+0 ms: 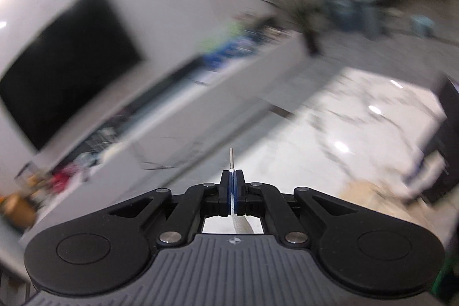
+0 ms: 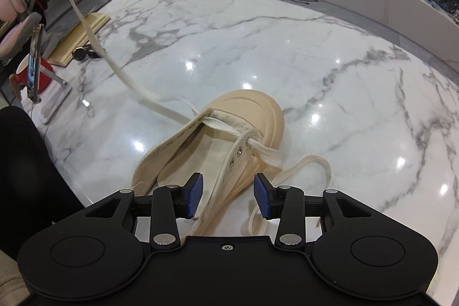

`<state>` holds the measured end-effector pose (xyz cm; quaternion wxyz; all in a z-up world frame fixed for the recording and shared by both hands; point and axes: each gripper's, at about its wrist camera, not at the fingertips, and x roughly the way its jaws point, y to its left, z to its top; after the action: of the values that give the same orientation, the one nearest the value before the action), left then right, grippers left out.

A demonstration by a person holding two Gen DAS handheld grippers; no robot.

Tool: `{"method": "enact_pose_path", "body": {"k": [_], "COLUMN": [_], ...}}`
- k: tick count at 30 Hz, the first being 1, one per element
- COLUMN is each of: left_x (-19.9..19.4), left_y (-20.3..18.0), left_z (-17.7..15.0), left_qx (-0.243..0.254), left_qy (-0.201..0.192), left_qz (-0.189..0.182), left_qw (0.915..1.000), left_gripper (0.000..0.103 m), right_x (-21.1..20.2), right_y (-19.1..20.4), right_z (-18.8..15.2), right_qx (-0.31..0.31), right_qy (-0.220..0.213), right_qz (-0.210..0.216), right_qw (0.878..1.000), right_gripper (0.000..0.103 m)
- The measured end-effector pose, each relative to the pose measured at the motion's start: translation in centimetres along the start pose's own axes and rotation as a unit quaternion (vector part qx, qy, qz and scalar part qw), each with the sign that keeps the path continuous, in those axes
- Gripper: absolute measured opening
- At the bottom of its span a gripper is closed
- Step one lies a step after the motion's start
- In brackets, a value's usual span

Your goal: Lace up shoes with both hands

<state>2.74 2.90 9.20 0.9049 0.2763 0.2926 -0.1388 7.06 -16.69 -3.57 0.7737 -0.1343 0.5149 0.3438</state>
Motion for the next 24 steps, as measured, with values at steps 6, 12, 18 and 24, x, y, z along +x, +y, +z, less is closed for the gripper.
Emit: {"method": "enact_pose_path", "body": {"k": [6, 12, 18, 24], "left_x": [5.1, 8.4, 11.0, 11.8], "left_y": [-6.2, -10.5, -12.7, -13.7], "left_z": [-1.8, -3.4, -3.5, -3.5], "left_qx": [0.078, 0.112, 0.125, 0.141], "left_qy": [0.033, 0.056, 0.063, 0.076], "left_qz": [-0.113, -0.189, -0.229, -0.241], "left_qw": [0.9900, 0.9740, 0.9633, 0.9572], "left_gripper": [0.001, 0.001, 0.001, 0.001], "right_x": [0.3, 0.9, 1.2, 1.4], "right_y": [-0.2, -0.6, -1.9, -2.8], "right_z": [1.0, 1.2, 0.9, 0.5], "right_qx": [-0.016, -0.018, -0.002, 0.008], "right_qy": [0.008, 0.017, 0.023, 0.026], "right_qz": [0.032, 0.041, 0.050, 0.053], "right_qw": [0.999, 0.999, 0.999, 0.998], "right_gripper": [0.038, 0.009, 0.006, 0.006]}}
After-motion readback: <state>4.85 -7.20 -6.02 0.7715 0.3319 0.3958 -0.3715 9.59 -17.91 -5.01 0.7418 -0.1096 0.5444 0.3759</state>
